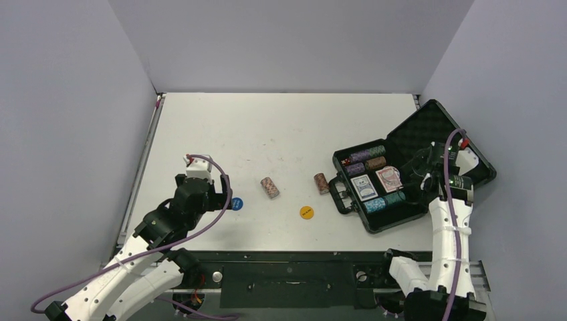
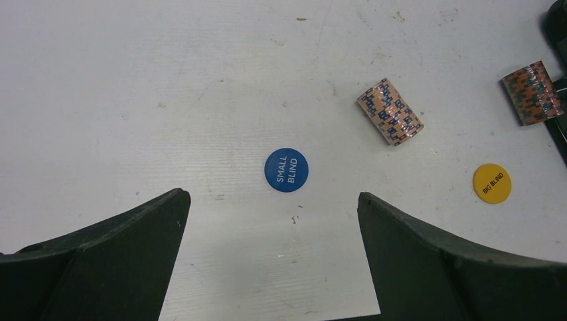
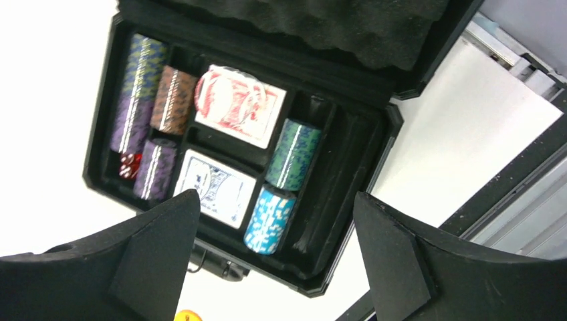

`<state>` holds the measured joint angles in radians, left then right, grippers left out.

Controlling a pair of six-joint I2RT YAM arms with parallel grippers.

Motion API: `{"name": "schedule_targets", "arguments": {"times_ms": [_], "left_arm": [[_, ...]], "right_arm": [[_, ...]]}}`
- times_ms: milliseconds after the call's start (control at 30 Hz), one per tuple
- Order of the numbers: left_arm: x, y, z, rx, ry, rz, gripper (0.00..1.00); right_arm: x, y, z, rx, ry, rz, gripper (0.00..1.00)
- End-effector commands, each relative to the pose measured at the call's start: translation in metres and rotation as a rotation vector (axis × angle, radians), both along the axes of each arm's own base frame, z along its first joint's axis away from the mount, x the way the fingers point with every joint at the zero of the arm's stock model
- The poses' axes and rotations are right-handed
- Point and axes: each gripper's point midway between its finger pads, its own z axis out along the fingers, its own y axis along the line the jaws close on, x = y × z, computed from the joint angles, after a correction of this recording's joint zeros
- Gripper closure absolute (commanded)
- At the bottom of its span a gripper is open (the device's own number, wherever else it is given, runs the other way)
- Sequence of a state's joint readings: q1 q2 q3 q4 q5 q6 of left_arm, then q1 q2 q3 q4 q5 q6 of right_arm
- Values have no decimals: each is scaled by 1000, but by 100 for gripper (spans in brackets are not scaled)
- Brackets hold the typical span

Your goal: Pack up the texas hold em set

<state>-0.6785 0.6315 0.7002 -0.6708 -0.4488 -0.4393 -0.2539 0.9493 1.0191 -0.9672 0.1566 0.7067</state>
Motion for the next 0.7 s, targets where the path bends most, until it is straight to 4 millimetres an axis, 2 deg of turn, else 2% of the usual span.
{"name": "schedule_targets", "arguments": {"times_ms": [0, 100, 200, 500, 667], "left_arm": [[6, 0, 19, -24, -44, 21, 4], [7, 2, 18, -17, -37, 39, 4], [8, 5, 17, -9, -32, 62, 4], [13, 11, 5, 53, 27, 125, 4], [16, 5, -7, 65, 83, 130, 4]], "right_arm": [[-6, 20, 27, 11, -52, 69, 20], [-6, 38, 39, 32, -101, 136, 19], [-9, 54, 43, 73, -127, 205, 18], [-16, 90, 29, 173, -120, 373, 18], [-17, 105, 27, 177, -93, 474, 18]]}}
